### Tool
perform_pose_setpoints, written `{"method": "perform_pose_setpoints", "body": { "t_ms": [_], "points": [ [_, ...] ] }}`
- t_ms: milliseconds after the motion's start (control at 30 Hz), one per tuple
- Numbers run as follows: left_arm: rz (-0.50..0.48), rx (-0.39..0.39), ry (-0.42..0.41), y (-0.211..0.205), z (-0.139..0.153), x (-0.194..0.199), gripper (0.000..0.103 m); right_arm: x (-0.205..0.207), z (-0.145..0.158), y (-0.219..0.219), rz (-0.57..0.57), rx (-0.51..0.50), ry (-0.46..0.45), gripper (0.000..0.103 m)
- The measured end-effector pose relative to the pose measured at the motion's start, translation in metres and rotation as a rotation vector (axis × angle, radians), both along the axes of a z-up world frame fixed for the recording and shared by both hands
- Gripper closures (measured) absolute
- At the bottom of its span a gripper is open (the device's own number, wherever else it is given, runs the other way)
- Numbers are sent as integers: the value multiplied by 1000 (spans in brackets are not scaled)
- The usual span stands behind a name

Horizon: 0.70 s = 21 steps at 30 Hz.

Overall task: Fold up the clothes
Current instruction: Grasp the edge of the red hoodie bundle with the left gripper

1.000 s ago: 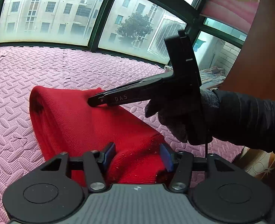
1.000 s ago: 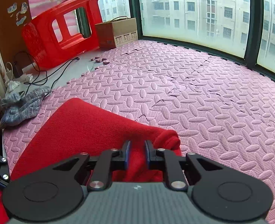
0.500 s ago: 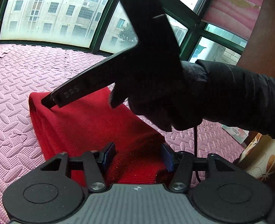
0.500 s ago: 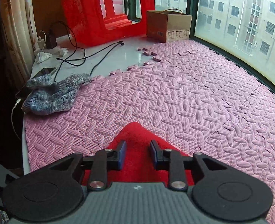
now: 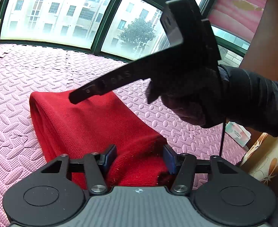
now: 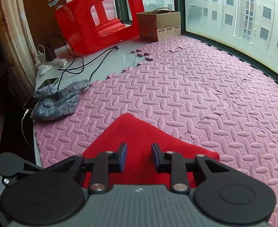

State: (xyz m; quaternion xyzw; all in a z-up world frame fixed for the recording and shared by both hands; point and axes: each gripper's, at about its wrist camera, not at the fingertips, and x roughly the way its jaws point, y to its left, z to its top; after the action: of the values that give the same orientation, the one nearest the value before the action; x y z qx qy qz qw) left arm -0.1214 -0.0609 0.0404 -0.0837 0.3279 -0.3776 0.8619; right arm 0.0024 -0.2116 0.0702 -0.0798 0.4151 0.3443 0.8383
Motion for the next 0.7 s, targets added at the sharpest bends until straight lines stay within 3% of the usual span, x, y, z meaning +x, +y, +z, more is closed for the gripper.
{"method": "perform_pose_setpoints", "body": {
  "t_ms": [167, 367, 467, 700],
  "points": [
    [-1, 15, -11, -3, 2, -3, 45, -26, -17, -29, -27, 17, 8, 75],
    [-8, 42, -58, 0, 12, -14, 34, -55, -5, -32, 17, 53, -42, 68],
    [-1, 12, -62, 11, 20, -19, 33, -74, -2, -31, 51, 60, -53, 68],
    [-6, -69, -84, 37, 41, -32, 32, -94, 7, -47, 5, 156, -66, 67]
  ]
}}
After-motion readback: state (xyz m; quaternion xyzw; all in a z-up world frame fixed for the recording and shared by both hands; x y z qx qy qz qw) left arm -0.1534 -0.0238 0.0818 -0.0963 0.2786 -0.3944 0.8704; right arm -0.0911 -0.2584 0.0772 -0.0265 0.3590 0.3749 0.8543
